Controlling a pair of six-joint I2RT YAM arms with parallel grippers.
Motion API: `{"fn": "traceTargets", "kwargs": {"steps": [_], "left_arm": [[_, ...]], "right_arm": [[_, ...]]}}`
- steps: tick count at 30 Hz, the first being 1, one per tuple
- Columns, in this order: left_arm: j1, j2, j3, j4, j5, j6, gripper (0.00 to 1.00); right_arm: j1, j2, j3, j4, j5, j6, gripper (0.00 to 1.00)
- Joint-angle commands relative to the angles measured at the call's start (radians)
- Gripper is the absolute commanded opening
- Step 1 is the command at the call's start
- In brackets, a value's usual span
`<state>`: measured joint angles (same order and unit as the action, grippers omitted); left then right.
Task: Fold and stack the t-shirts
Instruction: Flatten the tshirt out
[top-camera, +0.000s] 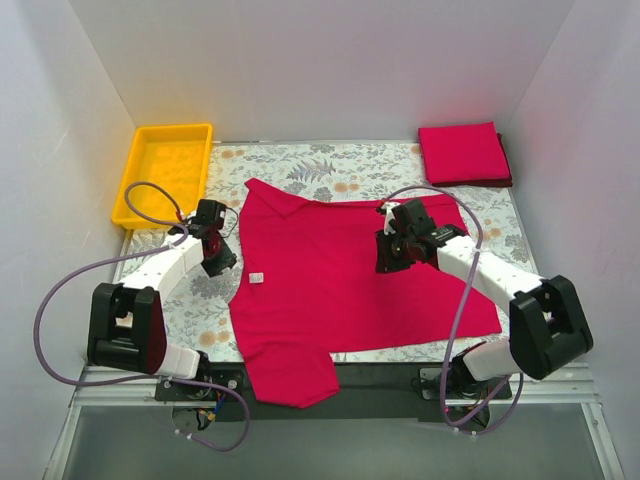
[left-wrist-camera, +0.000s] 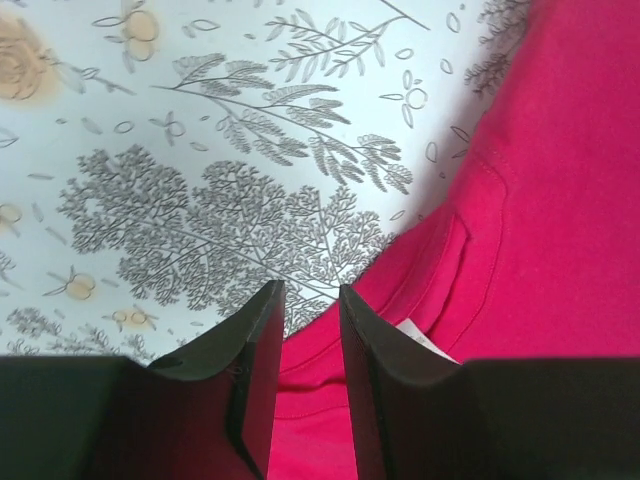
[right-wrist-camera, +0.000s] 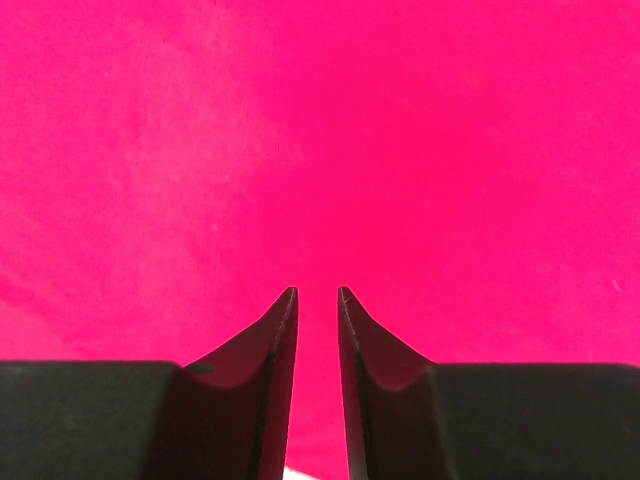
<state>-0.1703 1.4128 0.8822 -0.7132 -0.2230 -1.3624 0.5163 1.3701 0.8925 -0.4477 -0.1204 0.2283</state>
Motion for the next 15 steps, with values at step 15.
{"fn": "traceTargets", "kwargs": {"steps": [15], "left_arm": [[-0.041, 0.057, -0.04, 0.173, 0.1, 0.092, 0.38]], "right_arm": [[-0.044, 0.119, -0.102, 0.225, -0.088, -0.033, 0.28]]}}
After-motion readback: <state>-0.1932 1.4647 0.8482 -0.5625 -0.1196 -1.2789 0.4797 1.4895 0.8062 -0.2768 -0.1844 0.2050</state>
